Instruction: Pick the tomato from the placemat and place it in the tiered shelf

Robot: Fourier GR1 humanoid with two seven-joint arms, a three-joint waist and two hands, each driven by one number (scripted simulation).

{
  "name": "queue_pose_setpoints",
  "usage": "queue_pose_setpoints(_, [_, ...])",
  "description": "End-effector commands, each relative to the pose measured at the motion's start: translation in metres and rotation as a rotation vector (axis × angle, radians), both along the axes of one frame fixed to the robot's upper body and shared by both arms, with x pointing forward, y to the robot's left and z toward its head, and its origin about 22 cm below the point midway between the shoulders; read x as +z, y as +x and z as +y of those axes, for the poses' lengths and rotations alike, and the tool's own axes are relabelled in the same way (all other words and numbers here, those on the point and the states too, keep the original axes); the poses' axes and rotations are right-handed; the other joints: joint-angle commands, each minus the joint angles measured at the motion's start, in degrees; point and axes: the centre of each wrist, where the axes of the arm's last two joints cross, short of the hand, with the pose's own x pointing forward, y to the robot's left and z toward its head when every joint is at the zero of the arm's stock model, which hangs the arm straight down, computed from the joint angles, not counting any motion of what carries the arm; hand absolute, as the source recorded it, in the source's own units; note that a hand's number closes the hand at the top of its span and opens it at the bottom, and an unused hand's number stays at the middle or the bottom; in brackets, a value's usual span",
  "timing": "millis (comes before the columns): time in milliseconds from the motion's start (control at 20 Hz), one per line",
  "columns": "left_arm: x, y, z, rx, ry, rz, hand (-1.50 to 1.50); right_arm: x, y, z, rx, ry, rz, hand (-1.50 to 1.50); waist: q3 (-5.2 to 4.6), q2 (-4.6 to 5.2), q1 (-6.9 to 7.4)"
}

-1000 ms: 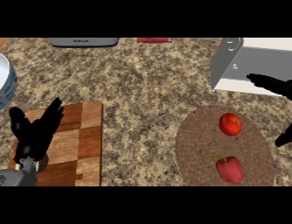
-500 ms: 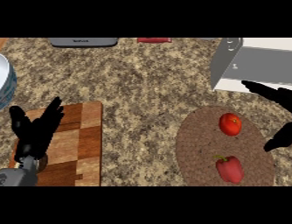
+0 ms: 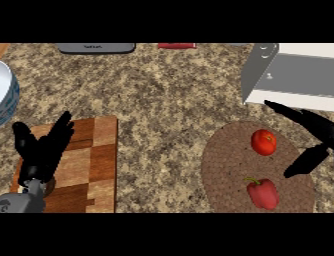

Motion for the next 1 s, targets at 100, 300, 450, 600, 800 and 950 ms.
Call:
queue_pose_setpoints(100, [-0.006,0.002,-0.015,0.006,-0.014,0.078,0.00,-0.019,0.002,0.018,-0.039,-0.049,-0.016,-1.50,-0.60,0.47,0.18])
queue_pose_setpoints(300, [-0.015,-0.004,0.004,0.010,0.006,0.079,0.00,-0.018,0.013,0.022,-0.043,-0.055,-0.053,-1.50,-0.61,0.50,0.22])
queue_pose_setpoints(450, [-0.020,-0.020,0.003,0.014,0.006,0.067,0.00,-0.033,0.013,0.023,-0.050,-0.003,-0.043,-1.50,-0.60,0.49,0.48])
queue_pose_setpoints(600, [-0.030,-0.002,0.008,0.006,-0.004,0.080,0.00,-0.040,0.019,0.024,-0.045,0.016,-0.062,-1.50,-0.61,0.65,0.33])
queue_pose_setpoints(800, [0.000,0.006,0.002,-0.006,-0.016,0.068,0.00,-0.049,0.019,0.049,-0.036,0.015,-0.067,-1.50,-0.59,0.50,0.30])
queue_pose_setpoints(950, [0.003,-0.012,0.009,0.007,0.020,0.070,0.00,-0.061,0.009,0.039,0.018,0.006,-0.044,-1.50,-0.58,0.42,0.52])
